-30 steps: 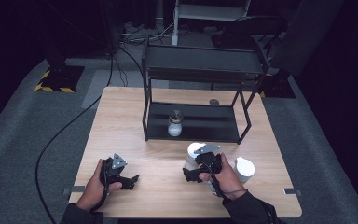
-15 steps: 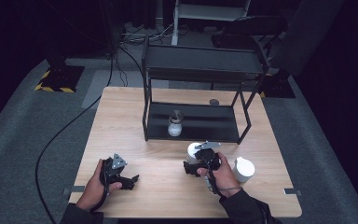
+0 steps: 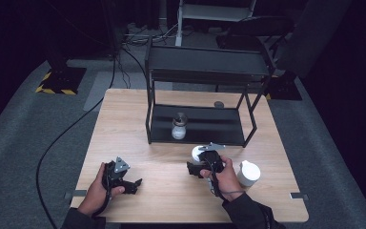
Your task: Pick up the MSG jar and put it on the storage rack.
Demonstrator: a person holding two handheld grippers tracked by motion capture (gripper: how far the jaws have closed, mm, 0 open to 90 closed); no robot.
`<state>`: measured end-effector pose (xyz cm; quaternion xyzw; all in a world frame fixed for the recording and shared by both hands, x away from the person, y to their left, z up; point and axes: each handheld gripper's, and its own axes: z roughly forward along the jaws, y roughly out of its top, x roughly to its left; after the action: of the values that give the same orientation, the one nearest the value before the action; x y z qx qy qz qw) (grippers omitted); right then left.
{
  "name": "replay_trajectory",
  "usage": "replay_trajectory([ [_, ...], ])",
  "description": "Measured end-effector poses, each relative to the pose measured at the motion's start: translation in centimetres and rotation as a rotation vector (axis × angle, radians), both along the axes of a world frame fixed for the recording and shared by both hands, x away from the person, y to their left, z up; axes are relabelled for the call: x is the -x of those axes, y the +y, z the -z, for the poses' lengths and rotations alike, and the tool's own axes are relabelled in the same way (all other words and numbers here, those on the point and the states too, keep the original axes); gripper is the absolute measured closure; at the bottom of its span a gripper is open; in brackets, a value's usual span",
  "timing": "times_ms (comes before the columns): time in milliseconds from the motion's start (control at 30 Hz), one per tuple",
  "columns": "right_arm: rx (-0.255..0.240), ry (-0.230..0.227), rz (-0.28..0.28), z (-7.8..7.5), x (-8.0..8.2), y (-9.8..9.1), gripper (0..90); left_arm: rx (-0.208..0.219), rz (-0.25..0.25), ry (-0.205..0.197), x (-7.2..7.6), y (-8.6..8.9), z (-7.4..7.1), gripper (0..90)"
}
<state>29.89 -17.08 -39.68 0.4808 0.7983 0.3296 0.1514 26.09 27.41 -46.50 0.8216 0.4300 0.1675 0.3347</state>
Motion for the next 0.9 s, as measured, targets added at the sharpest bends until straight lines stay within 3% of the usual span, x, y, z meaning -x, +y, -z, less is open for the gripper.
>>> replay_trajectory([
  [333,-0.027,-0.004,0.026,0.06,-0.13,-0.04,25.9,0.000,0.000,0.001,0.00,0.00,-0.01,0.3],
  [900,0.031,-0.046,0.003,-0.39,0.38,0.58,30.0,0.000,0.001,0.000,0.00,0.00,0.00,0.4],
])
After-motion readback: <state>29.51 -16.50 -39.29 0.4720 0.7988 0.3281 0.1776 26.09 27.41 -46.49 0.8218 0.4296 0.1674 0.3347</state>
